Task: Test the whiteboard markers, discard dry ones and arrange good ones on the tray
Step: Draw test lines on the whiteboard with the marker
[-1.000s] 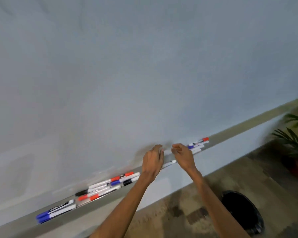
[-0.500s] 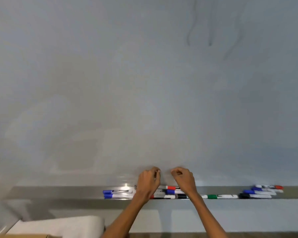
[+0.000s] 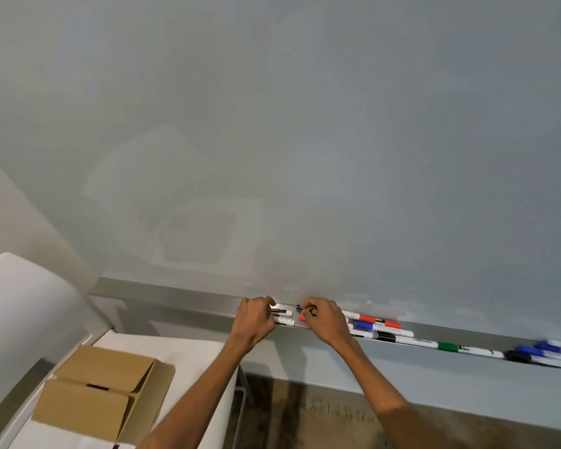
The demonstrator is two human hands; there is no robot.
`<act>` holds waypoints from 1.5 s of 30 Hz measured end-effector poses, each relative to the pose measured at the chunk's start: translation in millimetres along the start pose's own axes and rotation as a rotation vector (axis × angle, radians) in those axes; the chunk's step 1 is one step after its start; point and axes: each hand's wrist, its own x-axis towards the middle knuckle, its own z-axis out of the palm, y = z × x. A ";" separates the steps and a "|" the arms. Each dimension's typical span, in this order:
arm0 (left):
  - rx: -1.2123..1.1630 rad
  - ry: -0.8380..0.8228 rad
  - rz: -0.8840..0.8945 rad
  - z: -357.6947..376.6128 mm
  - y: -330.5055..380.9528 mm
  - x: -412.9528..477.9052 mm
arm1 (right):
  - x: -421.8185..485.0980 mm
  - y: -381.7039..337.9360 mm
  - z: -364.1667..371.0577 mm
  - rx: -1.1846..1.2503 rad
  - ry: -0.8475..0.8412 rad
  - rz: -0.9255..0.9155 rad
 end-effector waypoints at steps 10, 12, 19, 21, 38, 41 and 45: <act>0.096 -0.101 0.077 23.1 -32.0 -13.5 | 11.3 -4.7 46.1 -0.151 -0.115 -0.083; 0.107 -0.109 0.072 26.7 -33.9 -13.4 | 13.2 -2.7 52.8 -0.175 -0.131 -0.093; 0.082 -0.094 0.050 35.7 -41.2 -14.7 | 16.3 1.5 70.5 -0.304 -0.165 -0.137; 0.059 -0.077 0.051 36.4 -41.8 -14.0 | 17.0 2.1 73.5 -0.360 -0.167 -0.153; -0.129 -0.139 0.278 11.1 -19.3 2.6 | 27.8 -19.7 8.5 -0.429 -0.235 -0.245; -0.165 -0.140 0.332 5.5 -3.6 2.2 | 20.9 -28.2 9.3 -0.293 -0.223 -0.266; -0.174 -0.104 0.305 -2.7 3.6 2.2 | 11.6 -22.0 2.9 -0.282 -0.127 -0.343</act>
